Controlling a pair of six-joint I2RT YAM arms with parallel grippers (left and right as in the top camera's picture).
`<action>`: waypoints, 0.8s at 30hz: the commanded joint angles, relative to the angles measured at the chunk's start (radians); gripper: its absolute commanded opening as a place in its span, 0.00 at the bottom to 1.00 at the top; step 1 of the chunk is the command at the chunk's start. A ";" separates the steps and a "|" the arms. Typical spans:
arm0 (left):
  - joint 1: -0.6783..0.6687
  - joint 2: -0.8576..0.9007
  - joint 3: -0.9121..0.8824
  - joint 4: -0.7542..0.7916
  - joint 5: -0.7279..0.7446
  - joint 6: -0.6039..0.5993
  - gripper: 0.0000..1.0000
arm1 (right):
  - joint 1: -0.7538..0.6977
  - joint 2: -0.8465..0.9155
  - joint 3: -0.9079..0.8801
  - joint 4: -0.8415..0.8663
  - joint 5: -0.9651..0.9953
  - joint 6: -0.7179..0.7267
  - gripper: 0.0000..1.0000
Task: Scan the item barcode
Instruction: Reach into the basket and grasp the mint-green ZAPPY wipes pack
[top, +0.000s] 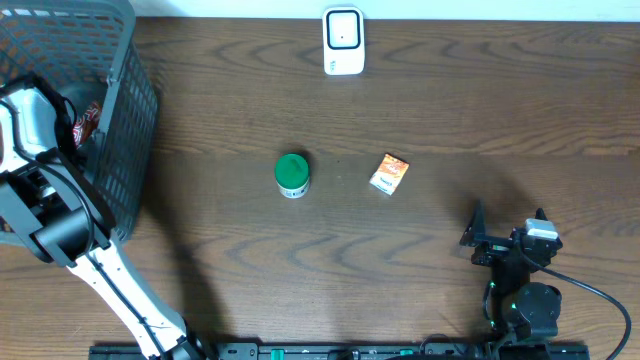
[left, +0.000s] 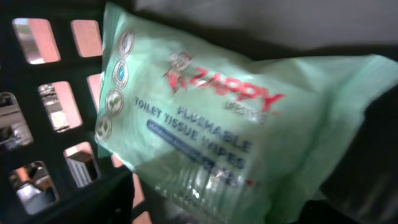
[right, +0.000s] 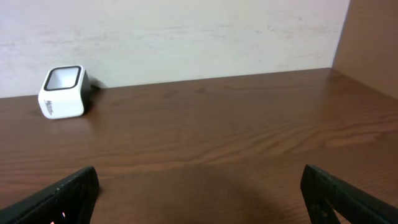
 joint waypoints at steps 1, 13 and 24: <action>0.041 0.016 -0.009 -0.027 -0.050 -0.009 0.77 | 0.004 -0.005 -0.004 0.001 0.008 -0.012 0.99; 0.161 0.016 -0.124 0.047 -0.065 -0.008 0.63 | 0.004 -0.005 -0.004 0.001 0.009 -0.012 0.99; 0.166 0.008 -0.063 0.017 -0.066 0.003 0.08 | 0.004 -0.005 -0.004 0.001 0.009 -0.012 0.99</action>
